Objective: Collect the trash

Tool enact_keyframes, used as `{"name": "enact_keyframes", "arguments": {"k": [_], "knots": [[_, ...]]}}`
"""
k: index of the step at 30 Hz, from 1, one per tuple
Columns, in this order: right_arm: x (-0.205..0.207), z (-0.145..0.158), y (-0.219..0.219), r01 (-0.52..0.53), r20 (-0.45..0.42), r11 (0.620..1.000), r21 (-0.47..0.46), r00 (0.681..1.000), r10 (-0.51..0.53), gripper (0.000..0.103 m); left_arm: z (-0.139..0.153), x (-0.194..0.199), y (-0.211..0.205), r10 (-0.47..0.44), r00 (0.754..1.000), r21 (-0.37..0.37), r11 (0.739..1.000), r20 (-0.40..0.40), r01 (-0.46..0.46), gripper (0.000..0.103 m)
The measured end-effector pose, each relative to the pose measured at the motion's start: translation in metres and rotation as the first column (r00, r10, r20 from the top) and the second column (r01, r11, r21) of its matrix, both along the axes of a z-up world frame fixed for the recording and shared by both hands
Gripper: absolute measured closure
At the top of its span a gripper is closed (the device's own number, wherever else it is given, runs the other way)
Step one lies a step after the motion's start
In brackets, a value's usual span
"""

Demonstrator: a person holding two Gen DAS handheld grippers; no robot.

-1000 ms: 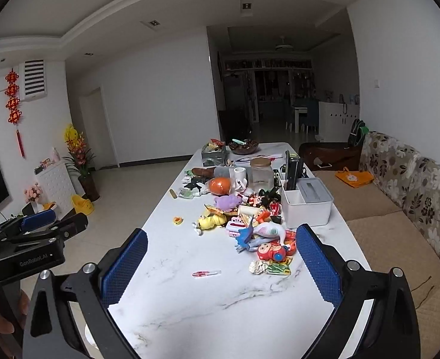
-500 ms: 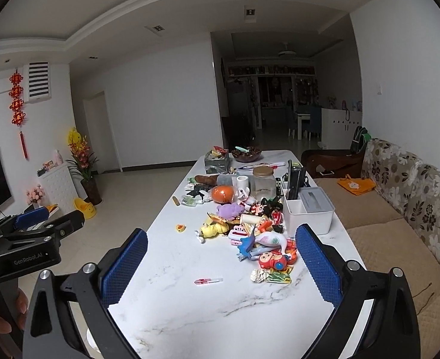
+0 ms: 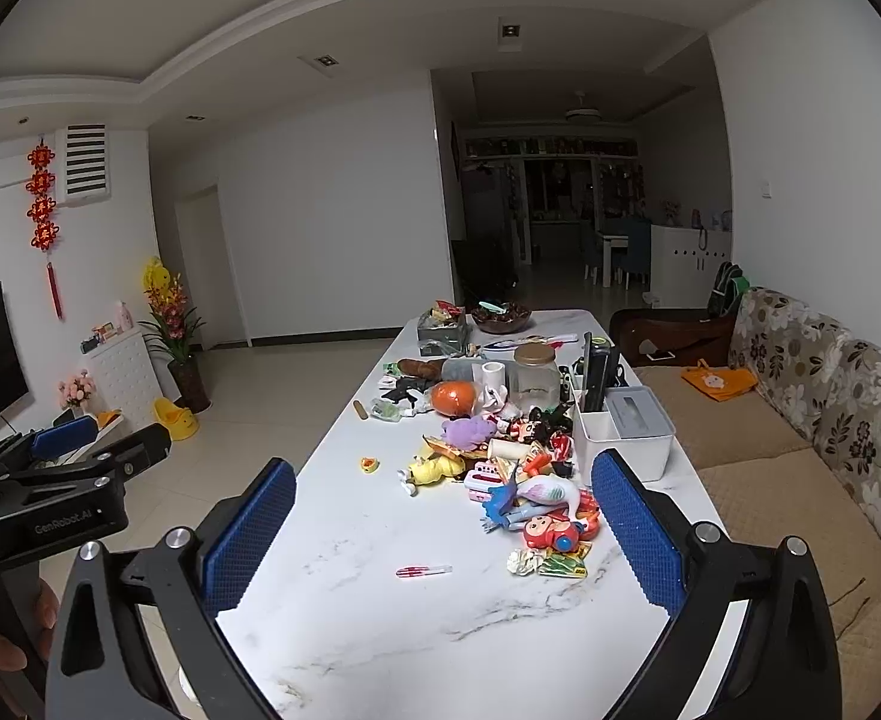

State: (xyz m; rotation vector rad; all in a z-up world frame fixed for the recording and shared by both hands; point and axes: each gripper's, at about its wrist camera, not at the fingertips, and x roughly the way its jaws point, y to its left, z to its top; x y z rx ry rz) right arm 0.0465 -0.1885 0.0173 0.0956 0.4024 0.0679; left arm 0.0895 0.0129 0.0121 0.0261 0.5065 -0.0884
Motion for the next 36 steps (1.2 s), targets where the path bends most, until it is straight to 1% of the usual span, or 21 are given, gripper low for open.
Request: {"name": "enact_keyframes", "arguments": {"k": [15, 26, 36], "knots": [[-0.002, 0.006, 0.007, -0.011, 0.011, 1.000, -0.018, 1.000, 0.011, 0.005, 0.005, -0.003, 0.004, 0.012, 1.000, 0.000, 1.000, 0.007, -0.012, 0.012], [-0.001, 0.007, 0.010, -0.020, 0.011, 1.000, -0.009, 1.000, 0.020, 0.005, 0.007, -0.009, 0.006, 0.014, 1.000, 0.011, 1.000, 0.007, -0.014, 0.012], [-0.002, 0.009, 0.012, -0.018, 0.013, 1.000, -0.007, 1.000, 0.018, 0.005, 0.009, -0.004, 0.007, 0.012, 1.000, 0.014, 1.000, 0.004, -0.012, 0.012]]}}
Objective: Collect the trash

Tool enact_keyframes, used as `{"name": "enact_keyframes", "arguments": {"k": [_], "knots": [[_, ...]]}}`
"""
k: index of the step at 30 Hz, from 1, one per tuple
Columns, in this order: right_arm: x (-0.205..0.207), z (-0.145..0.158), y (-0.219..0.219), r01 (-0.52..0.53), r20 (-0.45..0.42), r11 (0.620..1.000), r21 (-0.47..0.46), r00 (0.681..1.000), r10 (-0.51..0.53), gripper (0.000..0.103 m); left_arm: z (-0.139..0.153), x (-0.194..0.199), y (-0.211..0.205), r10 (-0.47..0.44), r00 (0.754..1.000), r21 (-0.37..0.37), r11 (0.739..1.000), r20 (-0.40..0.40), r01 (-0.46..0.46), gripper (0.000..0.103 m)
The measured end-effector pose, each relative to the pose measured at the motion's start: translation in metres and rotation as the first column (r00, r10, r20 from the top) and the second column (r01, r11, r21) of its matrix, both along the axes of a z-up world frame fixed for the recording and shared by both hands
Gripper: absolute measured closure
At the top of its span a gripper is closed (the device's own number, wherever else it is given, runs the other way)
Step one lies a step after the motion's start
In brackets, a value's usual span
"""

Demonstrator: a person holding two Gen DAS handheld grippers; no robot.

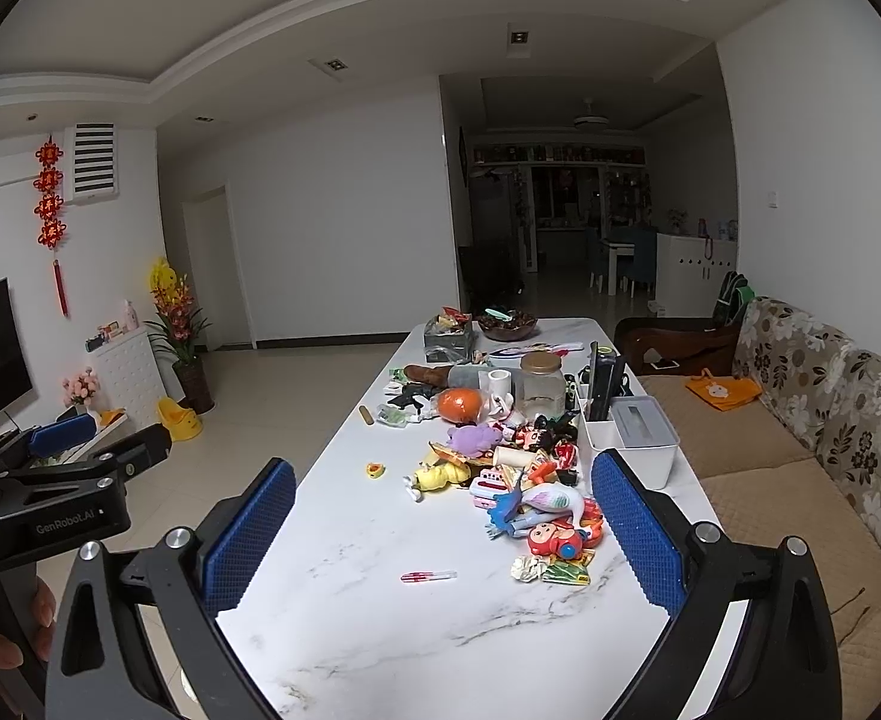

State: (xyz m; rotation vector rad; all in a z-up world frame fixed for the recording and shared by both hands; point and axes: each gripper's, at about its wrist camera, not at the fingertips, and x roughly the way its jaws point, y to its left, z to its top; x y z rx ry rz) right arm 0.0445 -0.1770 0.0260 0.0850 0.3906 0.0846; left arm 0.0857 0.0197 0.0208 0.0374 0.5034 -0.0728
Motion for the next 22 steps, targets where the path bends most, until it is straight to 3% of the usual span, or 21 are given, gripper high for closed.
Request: {"name": "enact_keyframes", "arguments": {"k": [22], "knots": [[0.0004, -0.0012, 0.0004, 0.002, -0.004, 1.000, -0.005, 1.000, -0.002, 0.005, 0.0012, -0.0001, 0.0033, 0.008, 1.000, -0.010, 1.000, -0.013, -0.008, 0.012]]}}
